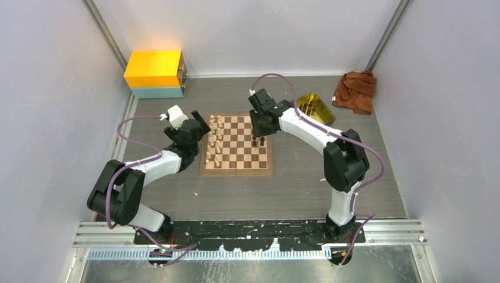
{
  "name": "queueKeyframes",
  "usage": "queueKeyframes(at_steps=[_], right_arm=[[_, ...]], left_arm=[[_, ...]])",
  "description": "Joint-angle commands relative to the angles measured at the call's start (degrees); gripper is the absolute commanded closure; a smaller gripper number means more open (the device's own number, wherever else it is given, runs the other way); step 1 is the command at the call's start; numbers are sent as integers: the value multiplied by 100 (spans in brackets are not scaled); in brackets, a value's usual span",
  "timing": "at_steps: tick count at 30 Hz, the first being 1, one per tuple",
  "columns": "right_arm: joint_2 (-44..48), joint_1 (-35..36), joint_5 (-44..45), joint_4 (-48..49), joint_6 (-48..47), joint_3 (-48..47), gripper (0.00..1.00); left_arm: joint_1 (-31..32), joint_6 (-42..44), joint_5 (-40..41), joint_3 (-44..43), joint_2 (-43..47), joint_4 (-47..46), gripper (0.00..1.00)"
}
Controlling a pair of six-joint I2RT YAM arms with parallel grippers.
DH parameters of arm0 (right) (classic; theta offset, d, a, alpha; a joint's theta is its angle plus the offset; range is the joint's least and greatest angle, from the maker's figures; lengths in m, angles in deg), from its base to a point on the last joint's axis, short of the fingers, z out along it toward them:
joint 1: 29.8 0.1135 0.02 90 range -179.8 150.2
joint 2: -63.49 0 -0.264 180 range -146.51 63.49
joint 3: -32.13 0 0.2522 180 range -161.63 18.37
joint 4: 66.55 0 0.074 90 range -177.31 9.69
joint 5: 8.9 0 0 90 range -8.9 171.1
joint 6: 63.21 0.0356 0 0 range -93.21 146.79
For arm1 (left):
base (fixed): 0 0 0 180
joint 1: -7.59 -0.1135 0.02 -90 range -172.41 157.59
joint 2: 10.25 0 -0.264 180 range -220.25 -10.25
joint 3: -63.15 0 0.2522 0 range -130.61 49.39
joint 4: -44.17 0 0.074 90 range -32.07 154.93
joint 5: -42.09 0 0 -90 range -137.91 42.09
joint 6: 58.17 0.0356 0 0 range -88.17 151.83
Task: Set up the chess pieces on the board
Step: Place the chess piece on the chessboard, then pick up the chess piece from the storage box.
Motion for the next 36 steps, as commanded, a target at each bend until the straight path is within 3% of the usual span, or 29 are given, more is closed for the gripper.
queueKeyframes(at_steps=[1,7,13,17,27,36], right_arm=[[539,48,141,-79,-74,-420,59],[862,-94,748,29,-65,-570,59],[1095,-883,865,208,50,-558,60],[1182,-1349,870,427,83,-445,53],[687,-2294,719,597,294,-215,52],[318,-2646,501,833,427,-8,52]], left_arm=[[27,33,245,-65,166,-214,2],[27,42,254,-42,203,-205,2],[27,82,254,-21,230,-214,2],[25,110,247,-75,179,-223,2],[18,165,203,-166,65,-275,1],[18,191,183,-278,-107,-313,2]])
